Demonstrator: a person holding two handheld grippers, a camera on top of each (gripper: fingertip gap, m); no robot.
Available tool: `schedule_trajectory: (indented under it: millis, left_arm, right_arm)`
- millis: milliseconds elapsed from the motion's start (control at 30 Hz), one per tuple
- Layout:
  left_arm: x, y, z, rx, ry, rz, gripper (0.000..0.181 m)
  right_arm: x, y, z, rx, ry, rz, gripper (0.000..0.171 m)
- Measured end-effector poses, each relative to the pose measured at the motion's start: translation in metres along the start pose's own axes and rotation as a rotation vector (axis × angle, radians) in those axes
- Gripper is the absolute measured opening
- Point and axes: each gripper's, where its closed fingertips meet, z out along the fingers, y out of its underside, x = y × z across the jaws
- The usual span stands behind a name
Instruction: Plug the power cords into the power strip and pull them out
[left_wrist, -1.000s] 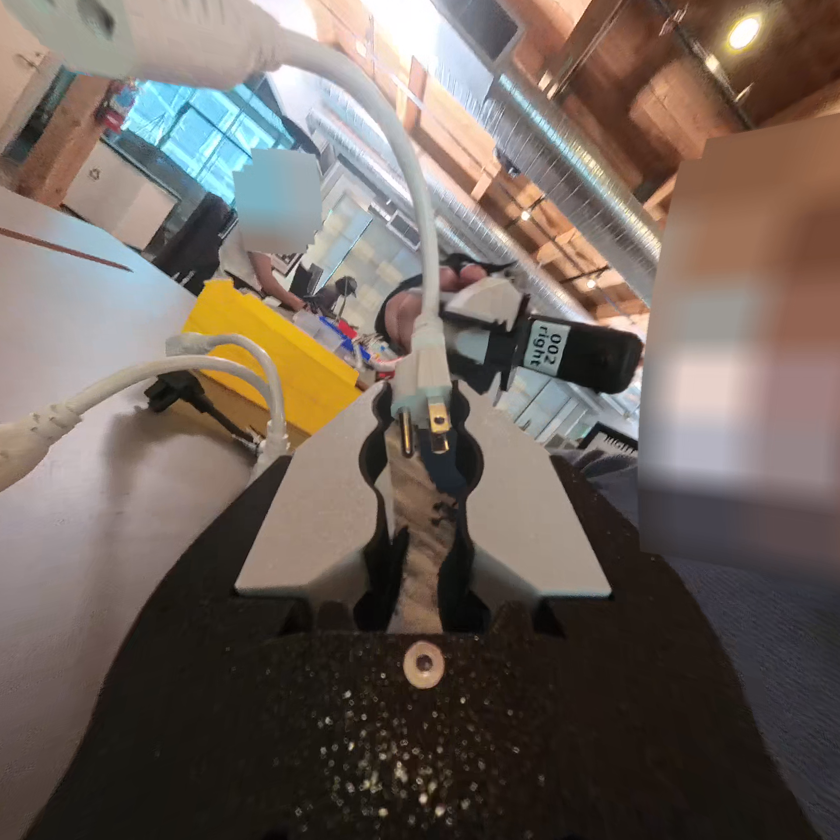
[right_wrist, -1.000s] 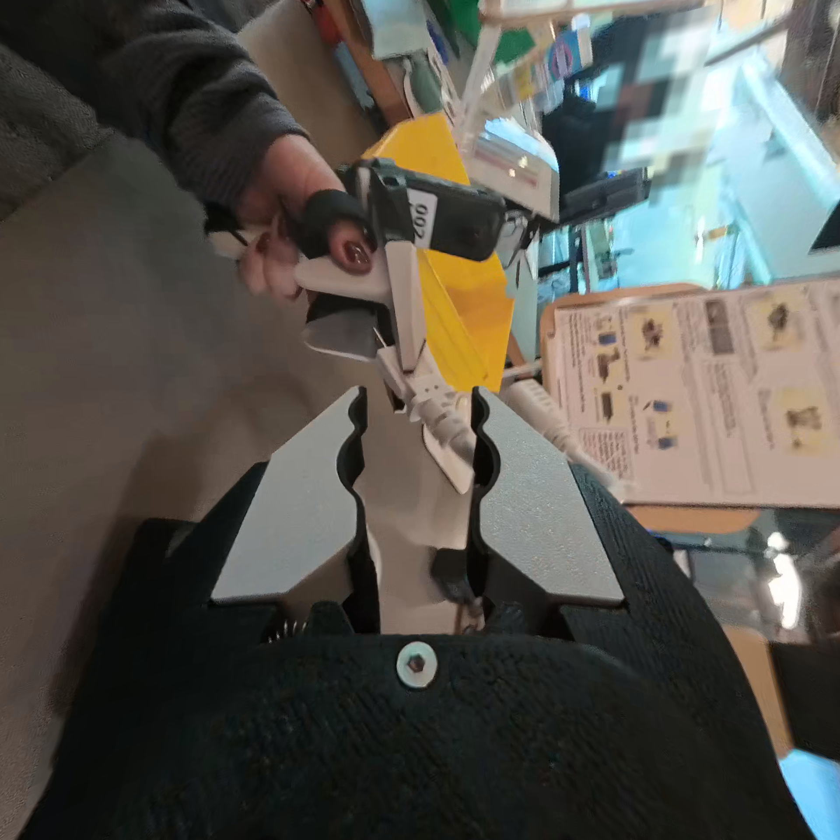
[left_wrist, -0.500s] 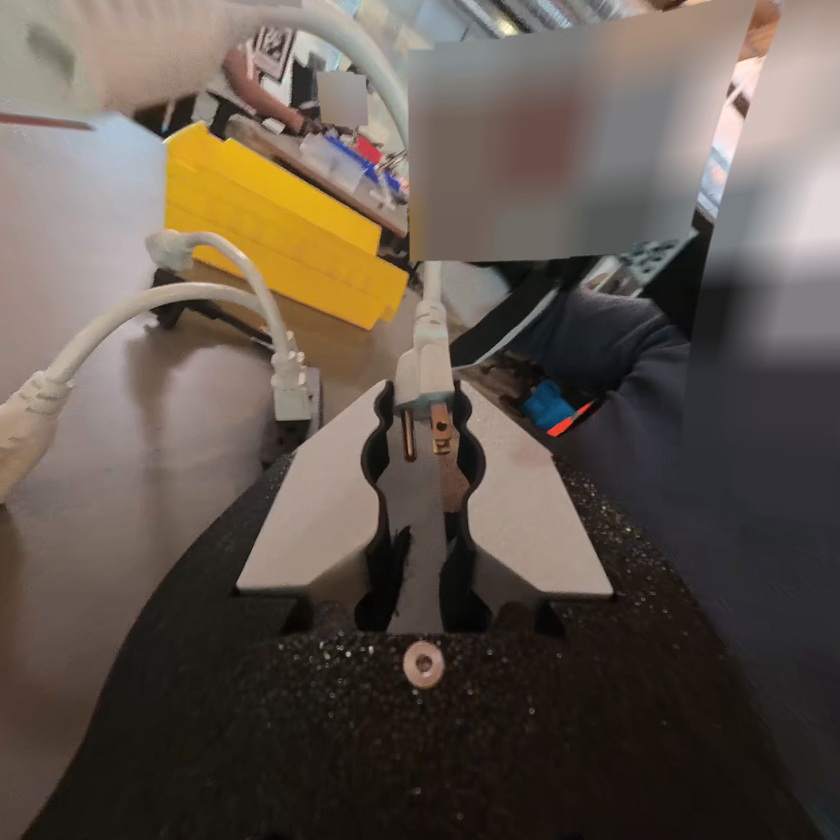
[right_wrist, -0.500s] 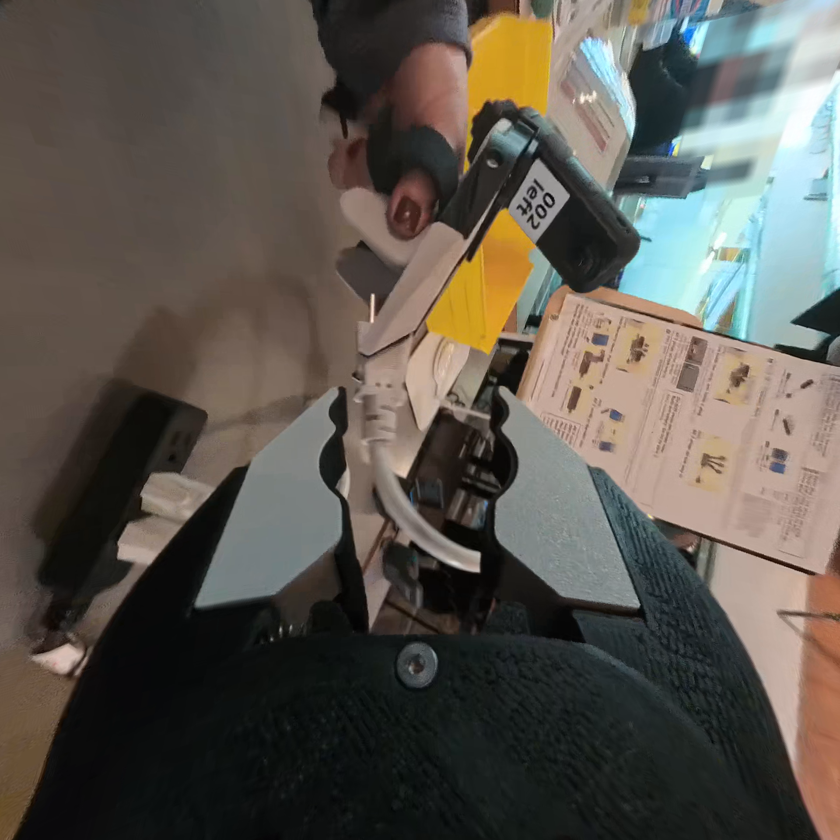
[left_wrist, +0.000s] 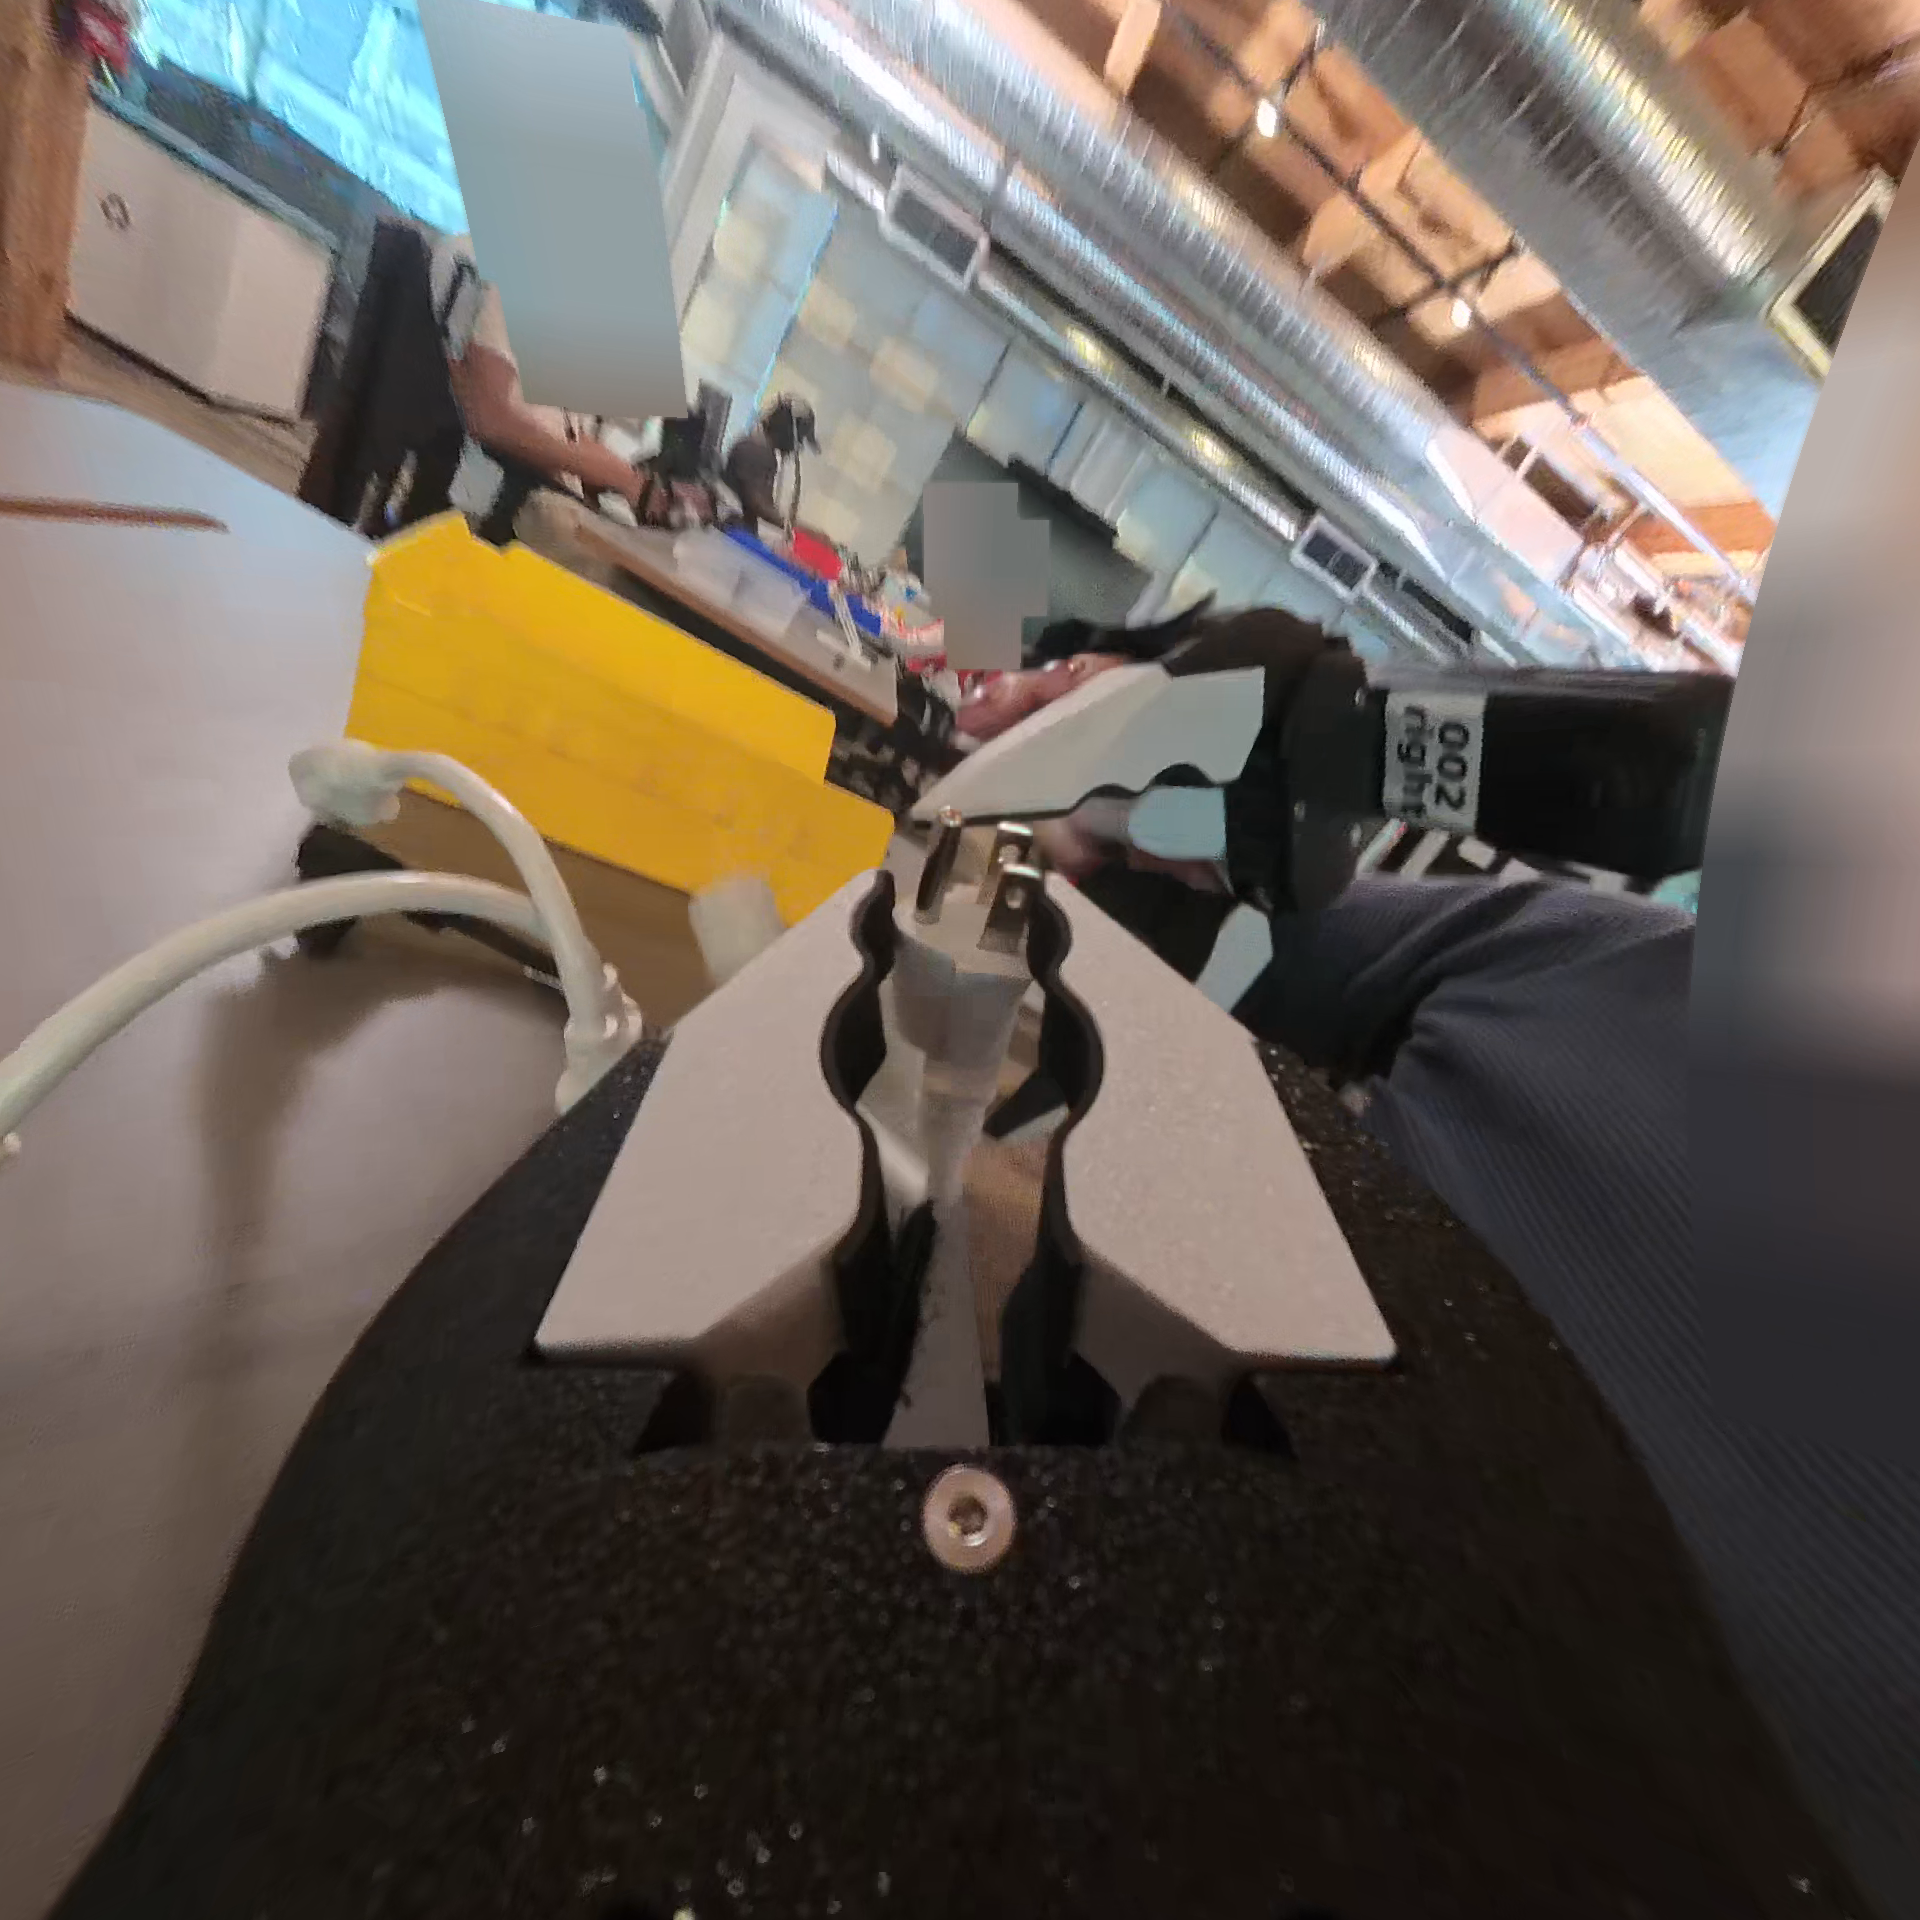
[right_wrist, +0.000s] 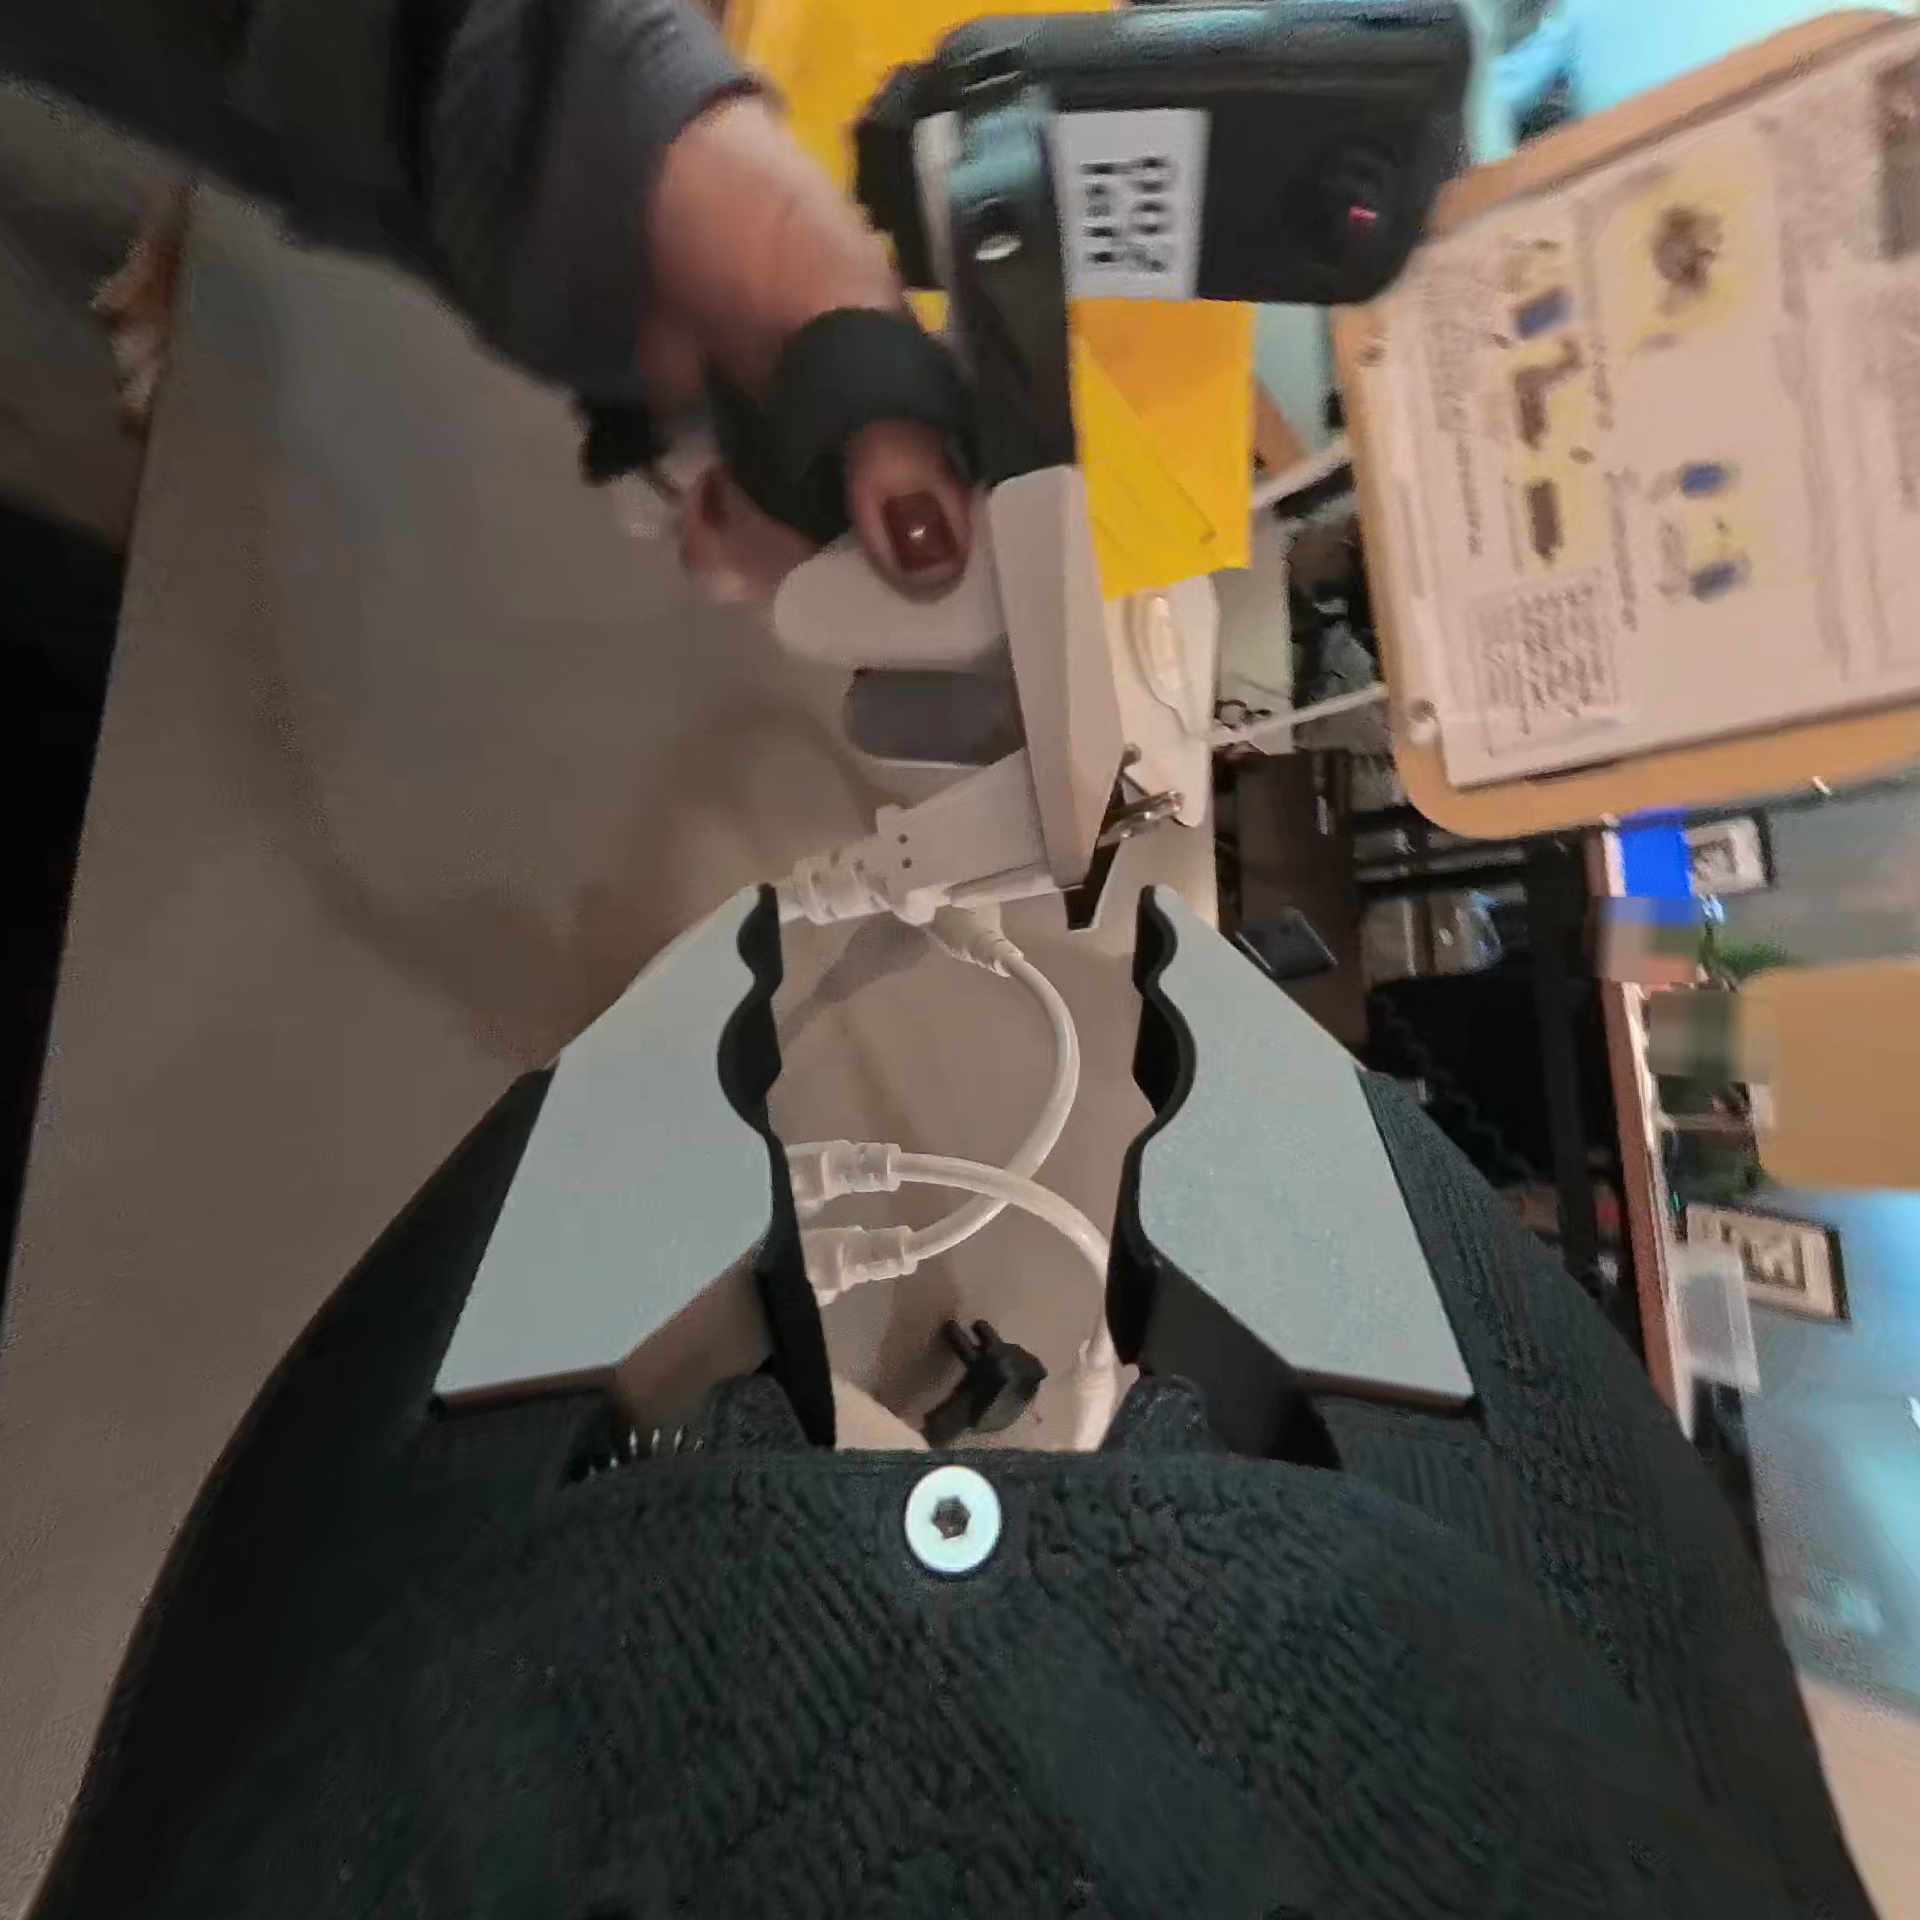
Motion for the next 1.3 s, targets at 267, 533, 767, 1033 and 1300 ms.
schedule_trajectory:
  millis: [267,533,767,1033,1300]
  left_arm:
    - [-0.001,-0.022,0.015,0.286,-0.044,0.040,0.023]
    - [0.015,-0.026,0.024,0.350,0.064,-0.024,0.022]
    - [0.003,-0.001,0.013,0.107,-0.078,0.293,0.050]
    - [-0.002,0.044,0.032,-0.376,-0.335,1.093,0.079]
    - [0.007,0.056,0.052,-0.391,-0.349,1.246,0.064]
  right_arm:
    - [0.007,0.010,-0.008,0.124,0.392,0.465,0.071]
    - [0.011,0.021,-0.012,0.105,0.597,0.346,0.017]
    - [0.006,0.051,-0.024,-0.102,0.312,0.072,0.015]
    - [-0.012,0.080,-0.028,-0.426,0.068,-0.305,0.012]
    - [-0.013,0.061,-0.017,-0.416,0.059,-0.406,0.012]
